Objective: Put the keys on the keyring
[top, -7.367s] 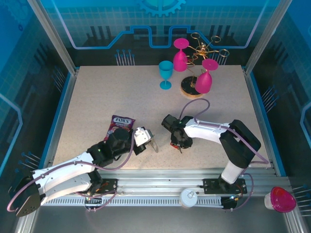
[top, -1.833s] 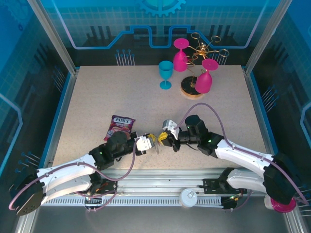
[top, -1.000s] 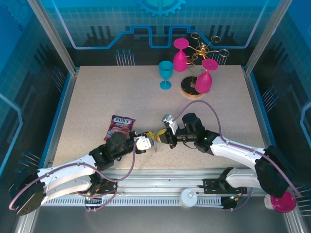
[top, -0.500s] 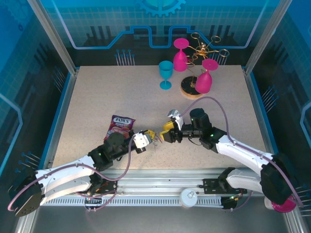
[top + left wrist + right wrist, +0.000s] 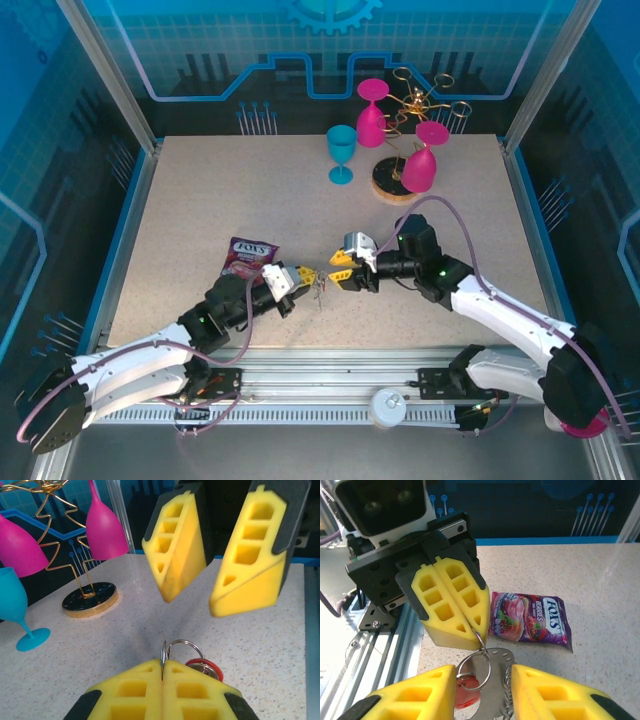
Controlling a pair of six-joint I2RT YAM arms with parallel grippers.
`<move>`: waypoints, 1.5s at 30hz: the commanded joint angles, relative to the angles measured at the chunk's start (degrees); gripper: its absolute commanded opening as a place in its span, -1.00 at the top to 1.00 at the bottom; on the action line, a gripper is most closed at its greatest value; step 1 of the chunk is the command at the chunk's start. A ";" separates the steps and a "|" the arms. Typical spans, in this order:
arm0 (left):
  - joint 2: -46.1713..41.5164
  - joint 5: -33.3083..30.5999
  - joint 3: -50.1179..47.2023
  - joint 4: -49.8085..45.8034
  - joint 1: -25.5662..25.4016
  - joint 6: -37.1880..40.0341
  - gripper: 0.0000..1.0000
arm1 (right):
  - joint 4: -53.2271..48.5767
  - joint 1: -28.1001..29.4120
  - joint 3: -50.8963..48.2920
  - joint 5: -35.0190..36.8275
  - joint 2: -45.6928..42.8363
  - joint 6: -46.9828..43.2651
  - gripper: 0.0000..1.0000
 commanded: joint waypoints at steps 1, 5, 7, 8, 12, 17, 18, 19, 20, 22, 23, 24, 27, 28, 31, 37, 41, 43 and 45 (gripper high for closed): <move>-0.86 3.86 -0.53 3.49 0.54 -3.04 1.00 | 0.46 -0.23 2.20 -4.14 1.96 -2.64 0.34; -0.83 4.59 -0.54 3.86 0.75 -3.58 1.00 | 0.98 0.86 2.62 -4.81 3.43 -3.17 0.36; -0.75 4.86 -0.61 4.10 0.78 -3.84 1.00 | 1.13 1.04 2.60 -4.24 4.12 -3.28 0.38; -0.75 5.03 -0.59 4.18 0.91 -3.93 1.00 | 1.08 1.06 2.49 -4.12 4.38 -3.39 0.39; -0.72 5.60 -0.51 4.86 1.02 -4.70 1.00 | 1.50 1.15 2.28 -4.63 5.15 -3.38 0.41; -0.30 6.16 -0.34 5.76 1.28 -5.38 1.00 | 3.66 1.50 2.07 -6.06 5.90 -2.49 0.49; -0.16 6.22 -0.32 5.85 1.23 -5.42 1.00 | 3.99 1.67 2.16 -6.07 6.07 -2.39 0.52; -0.15 6.23 -0.30 5.87 1.27 -5.43 1.00 | 4.03 1.68 2.16 -5.92 6.22 -2.22 0.53; -0.18 6.03 -0.28 5.96 1.27 -5.34 1.00 | 4.01 1.68 2.08 -5.44 6.29 -1.92 0.53; -0.35 5.66 -0.32 5.88 1.26 -5.11 1.00 | 3.49 1.59 1.74 -4.36 6.06 -1.70 0.51; -0.47 5.48 -0.30 5.75 1.32 -4.96 1.00 | 3.35 1.46 1.36 -3.63 5.72 -1.21 0.49; -0.51 5.31 -0.34 5.63 1.32 -4.82 1.00 | 3.10 1.26 1.07 -3.24 5.31 -0.70 0.45; -0.40 5.22 -0.34 5.51 1.32 -4.33 1.00 | 2.57 0.65 0.32 -2.90 3.69 1.69 0.38; -0.42 5.22 -0.34 5.51 1.32 -4.20 1.00 | 2.20 0.60 0.27 -2.84 3.31 2.40 0.37; -0.42 5.13 -0.42 5.94 1.34 -3.61 1.00 | -0.04 0.27 0.48 -2.71 2.58 4.74 0.36; -0.40 5.04 -0.36 6.20 1.34 -2.23 1.00 | -3.87 -0.13 1.96 -4.04 3.16 9.04 0.40; -0.24 4.95 -0.34 6.23 1.33 -1.86 1.00 | -4.33 -0.20 2.42 -5.09 3.53 10.20 0.48; -0.28 4.91 -0.29 6.22 1.36 -1.78 1.00 | -3.75 -0.43 2.43 -5.62 3.52 10.95 0.58; -0.16 4.88 -0.34 6.19 1.33 -1.75 1.00 | -3.10 -0.54 2.28 -5.89 3.50 11.65 0.68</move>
